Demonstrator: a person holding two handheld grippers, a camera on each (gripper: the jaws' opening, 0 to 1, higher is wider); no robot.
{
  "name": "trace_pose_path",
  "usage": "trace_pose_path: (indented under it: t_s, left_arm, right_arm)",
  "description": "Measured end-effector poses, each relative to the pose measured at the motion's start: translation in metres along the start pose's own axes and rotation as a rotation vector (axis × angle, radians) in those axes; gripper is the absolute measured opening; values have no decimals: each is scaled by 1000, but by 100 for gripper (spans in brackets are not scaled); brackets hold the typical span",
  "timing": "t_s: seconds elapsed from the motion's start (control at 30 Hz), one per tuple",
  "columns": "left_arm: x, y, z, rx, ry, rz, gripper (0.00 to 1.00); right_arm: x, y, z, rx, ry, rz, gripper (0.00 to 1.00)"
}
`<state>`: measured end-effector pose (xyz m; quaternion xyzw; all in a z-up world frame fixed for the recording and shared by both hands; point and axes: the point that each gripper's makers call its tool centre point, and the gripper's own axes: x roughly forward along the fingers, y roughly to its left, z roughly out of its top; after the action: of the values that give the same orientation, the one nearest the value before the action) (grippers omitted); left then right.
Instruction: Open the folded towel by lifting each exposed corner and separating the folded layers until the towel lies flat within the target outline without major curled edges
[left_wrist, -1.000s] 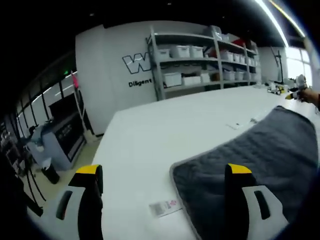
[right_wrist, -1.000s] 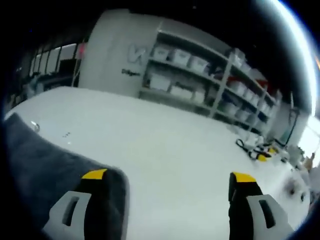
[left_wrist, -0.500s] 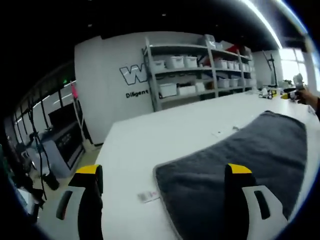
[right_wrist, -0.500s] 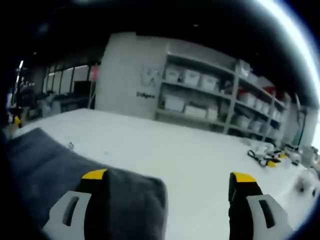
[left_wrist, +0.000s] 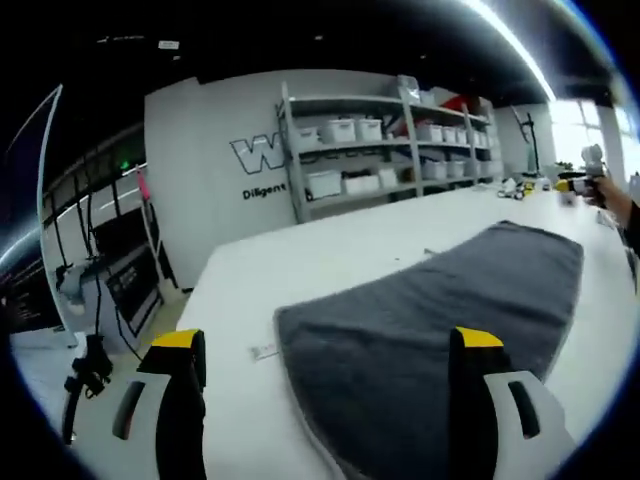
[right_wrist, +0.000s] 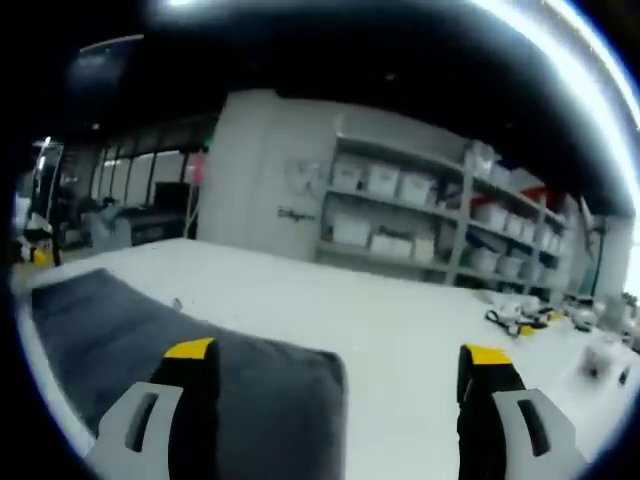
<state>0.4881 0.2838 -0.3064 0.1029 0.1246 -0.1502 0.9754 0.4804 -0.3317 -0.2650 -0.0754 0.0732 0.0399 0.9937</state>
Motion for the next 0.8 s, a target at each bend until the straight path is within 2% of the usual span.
trace_pose_path:
  t_s: [0.3, 0.37, 0.4, 0.53, 0.8]
  left_arm:
    - [-54, -17, 10, 10, -47, 4, 100]
    - [-67, -26, 14, 28, -71, -8, 100]
    - [-73, -30, 15, 34, -80, -10, 100]
    - [-89, -42, 11, 35, -91, -28, 100]
    - [-110, -48, 6, -93, -147, -19, 100]
  right_arm:
    - [-66, 40, -21, -8, -11, 32, 99]
    - [-74, 45, -25, -8, -14, 41, 99]
    - [-70, 42, -25, -14, -13, 48, 99]
    - [-91, 50, -33, -22, -13, 88, 99]
    - [-125, 56, -33, -2, -60, 104, 99]
